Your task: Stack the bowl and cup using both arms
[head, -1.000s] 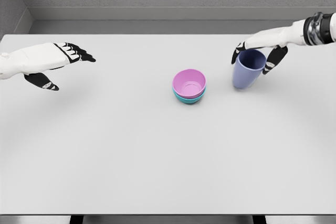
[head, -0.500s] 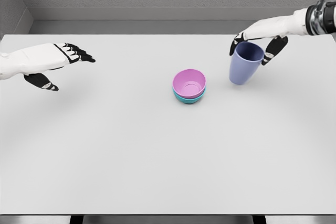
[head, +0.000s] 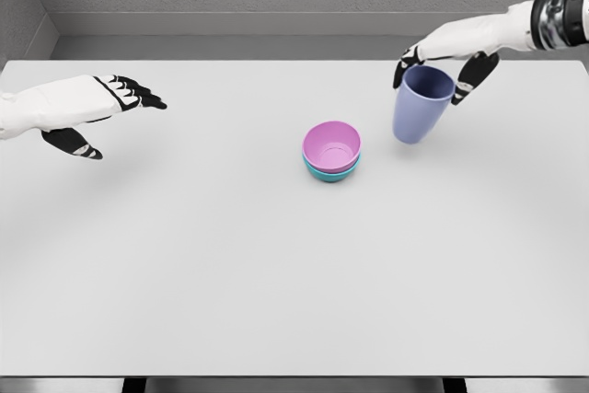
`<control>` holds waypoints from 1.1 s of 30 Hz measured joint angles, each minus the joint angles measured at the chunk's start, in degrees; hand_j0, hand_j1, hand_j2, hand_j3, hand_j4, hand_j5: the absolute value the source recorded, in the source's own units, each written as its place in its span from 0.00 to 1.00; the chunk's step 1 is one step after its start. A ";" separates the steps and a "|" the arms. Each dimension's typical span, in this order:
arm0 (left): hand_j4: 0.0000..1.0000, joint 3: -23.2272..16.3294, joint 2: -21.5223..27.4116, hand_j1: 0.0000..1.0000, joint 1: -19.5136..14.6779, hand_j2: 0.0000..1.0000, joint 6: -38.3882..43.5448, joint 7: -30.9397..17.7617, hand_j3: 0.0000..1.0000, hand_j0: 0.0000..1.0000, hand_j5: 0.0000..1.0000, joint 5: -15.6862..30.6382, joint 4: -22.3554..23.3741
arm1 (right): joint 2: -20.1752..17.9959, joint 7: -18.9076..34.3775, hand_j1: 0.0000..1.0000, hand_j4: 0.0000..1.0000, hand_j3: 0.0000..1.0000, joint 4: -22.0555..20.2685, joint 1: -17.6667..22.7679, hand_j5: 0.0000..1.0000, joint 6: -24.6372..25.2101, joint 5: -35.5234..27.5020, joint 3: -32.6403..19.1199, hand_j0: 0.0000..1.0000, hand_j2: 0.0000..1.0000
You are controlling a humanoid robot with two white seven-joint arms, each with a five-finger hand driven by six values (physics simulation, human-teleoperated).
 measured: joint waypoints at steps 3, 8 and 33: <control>1.00 0.00 0.00 1.00 0.09 1.00 0.00 0.00 1.00 1.00 1.00 -0.02 0.01 | 0.71 0.00 0.72 0.72 0.72 -0.22 -0.26 0.72 0.01 -0.04 -0.01 0.72 0.72; 1.00 0.03 0.00 1.00 0.09 1.00 0.00 0.00 1.00 1.00 1.00 -0.01 0.01 | 1.61 0.00 0.72 0.72 0.72 -0.49 -0.62 0.72 0.07 -0.11 -0.02 0.72 0.72; 1.00 0.02 0.00 1.00 0.00 1.00 0.00 0.00 1.00 1.00 1.00 -0.12 0.06 | 6.30 0.00 0.72 0.72 0.72 -1.42 -2.72 0.72 0.18 -0.37 -0.11 0.72 0.72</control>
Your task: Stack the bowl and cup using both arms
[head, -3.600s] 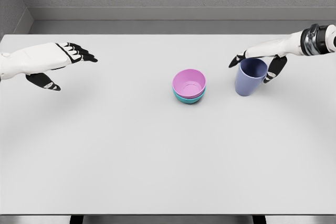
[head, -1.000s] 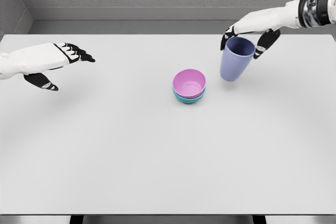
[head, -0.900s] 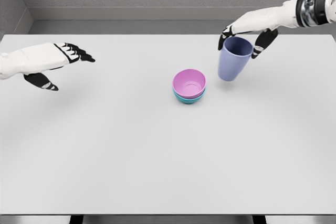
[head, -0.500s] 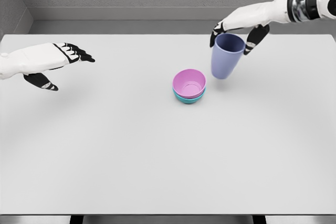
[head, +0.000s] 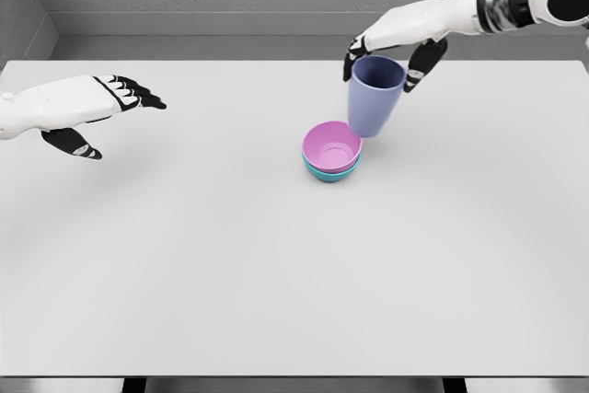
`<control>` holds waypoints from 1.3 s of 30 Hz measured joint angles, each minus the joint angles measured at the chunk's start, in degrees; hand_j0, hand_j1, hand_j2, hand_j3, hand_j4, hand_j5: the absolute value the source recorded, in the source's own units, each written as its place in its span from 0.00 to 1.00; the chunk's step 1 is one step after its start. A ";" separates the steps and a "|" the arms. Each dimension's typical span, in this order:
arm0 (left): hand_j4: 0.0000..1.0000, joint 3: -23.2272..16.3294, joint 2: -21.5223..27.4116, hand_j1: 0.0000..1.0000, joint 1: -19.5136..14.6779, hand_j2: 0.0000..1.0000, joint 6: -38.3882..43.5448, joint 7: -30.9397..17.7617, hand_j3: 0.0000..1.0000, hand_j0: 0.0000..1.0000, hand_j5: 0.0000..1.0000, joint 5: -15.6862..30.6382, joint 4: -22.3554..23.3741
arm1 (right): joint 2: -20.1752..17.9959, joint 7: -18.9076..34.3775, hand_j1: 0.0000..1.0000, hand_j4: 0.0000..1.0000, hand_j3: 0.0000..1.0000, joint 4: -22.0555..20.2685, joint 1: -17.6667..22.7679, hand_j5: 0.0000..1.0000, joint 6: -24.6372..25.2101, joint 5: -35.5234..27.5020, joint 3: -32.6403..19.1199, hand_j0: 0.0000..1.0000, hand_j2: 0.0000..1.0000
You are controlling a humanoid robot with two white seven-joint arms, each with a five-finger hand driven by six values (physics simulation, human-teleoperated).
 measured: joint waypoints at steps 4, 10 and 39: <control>1.00 -0.01 0.00 1.00 0.00 1.00 0.00 0.00 1.00 1.00 1.00 0.01 -0.01 | 0.50 0.00 0.72 0.72 0.72 -0.31 0.00 0.72 0.00 -0.01 0.00 0.72 0.72; 1.00 -0.05 -0.05 1.00 0.00 1.00 0.00 -0.04 1.00 1.00 1.00 -0.06 0.02 | 1.88 0.00 0.72 0.72 0.72 -0.44 0.09 0.72 0.13 -0.04 0.00 0.72 0.72; 1.00 -0.20 0.06 1.00 0.26 1.00 0.00 -0.09 1.00 1.00 1.00 -0.08 0.04 | 4.26 0.00 0.72 0.72 0.72 -1.02 0.53 0.72 0.19 -0.10 0.42 0.72 0.72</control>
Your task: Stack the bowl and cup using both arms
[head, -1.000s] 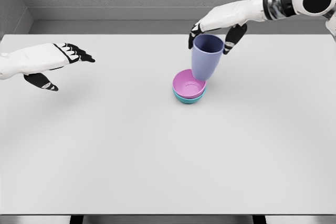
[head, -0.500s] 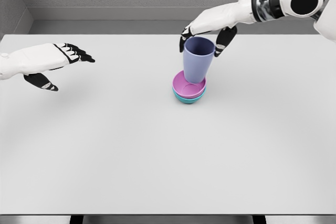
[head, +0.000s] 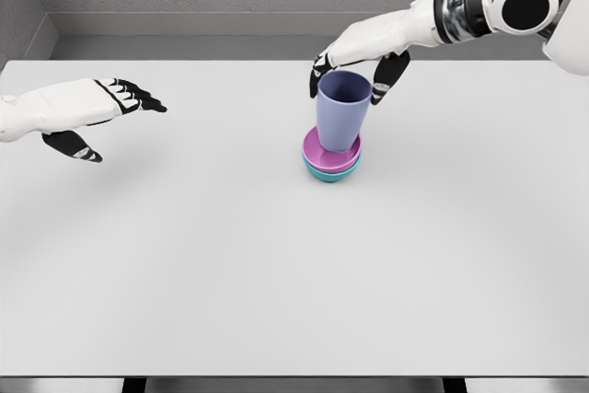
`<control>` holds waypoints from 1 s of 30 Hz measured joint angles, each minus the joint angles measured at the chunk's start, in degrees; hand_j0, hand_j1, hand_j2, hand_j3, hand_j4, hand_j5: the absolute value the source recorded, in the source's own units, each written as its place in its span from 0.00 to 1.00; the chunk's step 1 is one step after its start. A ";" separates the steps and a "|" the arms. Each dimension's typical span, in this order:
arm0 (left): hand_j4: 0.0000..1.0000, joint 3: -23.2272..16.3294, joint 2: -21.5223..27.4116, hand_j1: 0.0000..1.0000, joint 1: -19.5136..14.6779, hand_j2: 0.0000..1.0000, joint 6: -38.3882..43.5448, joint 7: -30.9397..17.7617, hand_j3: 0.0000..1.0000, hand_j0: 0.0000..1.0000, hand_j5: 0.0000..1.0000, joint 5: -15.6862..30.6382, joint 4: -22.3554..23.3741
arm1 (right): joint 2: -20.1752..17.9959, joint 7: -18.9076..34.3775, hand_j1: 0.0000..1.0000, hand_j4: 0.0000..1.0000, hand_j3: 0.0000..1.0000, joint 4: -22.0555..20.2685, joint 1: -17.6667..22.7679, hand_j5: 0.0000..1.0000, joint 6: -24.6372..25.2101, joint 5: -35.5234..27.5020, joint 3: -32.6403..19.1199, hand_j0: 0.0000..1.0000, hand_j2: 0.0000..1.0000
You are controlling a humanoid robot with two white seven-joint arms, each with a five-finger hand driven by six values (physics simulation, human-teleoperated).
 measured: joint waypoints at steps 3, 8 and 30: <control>1.00 0.03 0.02 1.00 0.00 1.00 0.00 0.00 1.00 1.00 1.00 0.05 0.00 | 0.03 0.00 0.74 0.74 0.74 -0.26 0.00 0.74 -0.01 -0.01 0.07 0.74 0.74; 1.00 0.01 0.04 1.00 0.09 1.00 0.00 0.00 1.00 1.00 1.00 0.12 0.34 | 0.01 0.00 1.00 1.00 1.00 -0.33 0.09 1.00 0.06 -0.04 0.15 1.00 1.00; 1.00 -0.57 -0.07 1.00 0.00 1.00 0.00 -0.16 1.00 1.00 1.00 -0.39 1.14 | -17.65 0.01 1.00 1.00 1.00 0.09 11.08 1.00 -4.01 -1.28 -8.76 1.00 1.00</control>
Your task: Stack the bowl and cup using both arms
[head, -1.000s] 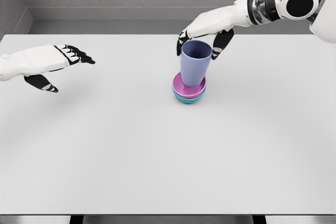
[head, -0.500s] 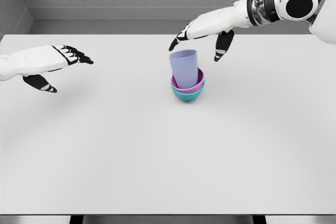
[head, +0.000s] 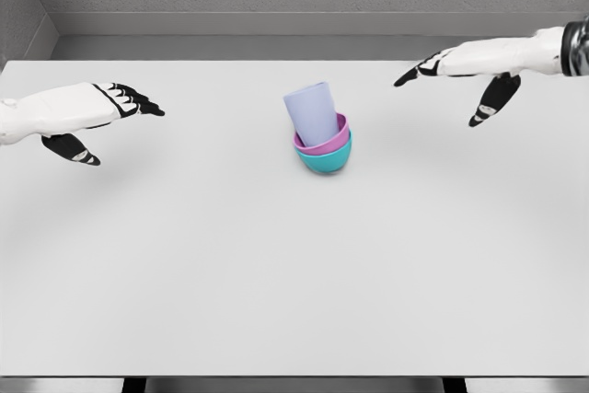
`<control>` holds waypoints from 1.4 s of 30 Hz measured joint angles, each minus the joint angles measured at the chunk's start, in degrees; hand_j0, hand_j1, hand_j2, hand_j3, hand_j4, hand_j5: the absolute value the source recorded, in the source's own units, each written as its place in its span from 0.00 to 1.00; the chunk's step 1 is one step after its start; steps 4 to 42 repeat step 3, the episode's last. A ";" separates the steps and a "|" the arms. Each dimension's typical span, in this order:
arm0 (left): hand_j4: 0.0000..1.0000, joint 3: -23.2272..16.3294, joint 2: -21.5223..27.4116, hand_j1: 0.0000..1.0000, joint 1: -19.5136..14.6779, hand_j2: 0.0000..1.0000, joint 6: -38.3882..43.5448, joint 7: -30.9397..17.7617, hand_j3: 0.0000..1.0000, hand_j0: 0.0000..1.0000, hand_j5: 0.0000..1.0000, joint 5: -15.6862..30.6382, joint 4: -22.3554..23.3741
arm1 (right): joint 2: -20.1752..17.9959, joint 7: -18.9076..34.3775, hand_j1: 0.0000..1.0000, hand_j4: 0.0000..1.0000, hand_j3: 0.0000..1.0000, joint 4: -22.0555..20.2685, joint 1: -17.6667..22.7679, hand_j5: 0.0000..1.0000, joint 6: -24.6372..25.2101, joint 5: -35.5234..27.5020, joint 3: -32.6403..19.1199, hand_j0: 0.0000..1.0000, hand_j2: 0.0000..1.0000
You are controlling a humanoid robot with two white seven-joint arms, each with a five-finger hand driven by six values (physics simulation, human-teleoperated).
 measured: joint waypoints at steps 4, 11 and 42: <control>1.00 0.01 -0.03 1.00 0.00 1.00 0.00 -0.01 1.00 1.00 1.00 -0.02 -0.05 | -3.07 0.00 1.00 1.00 1.00 0.18 1.76 1.00 -0.42 -0.05 -1.47 1.00 1.00; 1.00 0.01 -0.03 1.00 0.00 1.00 0.00 -0.01 1.00 1.00 1.00 -0.02 -0.05 | -3.07 0.00 1.00 1.00 1.00 0.18 1.76 1.00 -0.42 -0.05 -1.47 1.00 1.00; 1.00 0.01 -0.03 1.00 0.00 1.00 0.00 -0.01 1.00 1.00 1.00 -0.02 -0.05 | -3.07 0.00 1.00 1.00 1.00 0.18 1.76 1.00 -0.42 -0.05 -1.47 1.00 1.00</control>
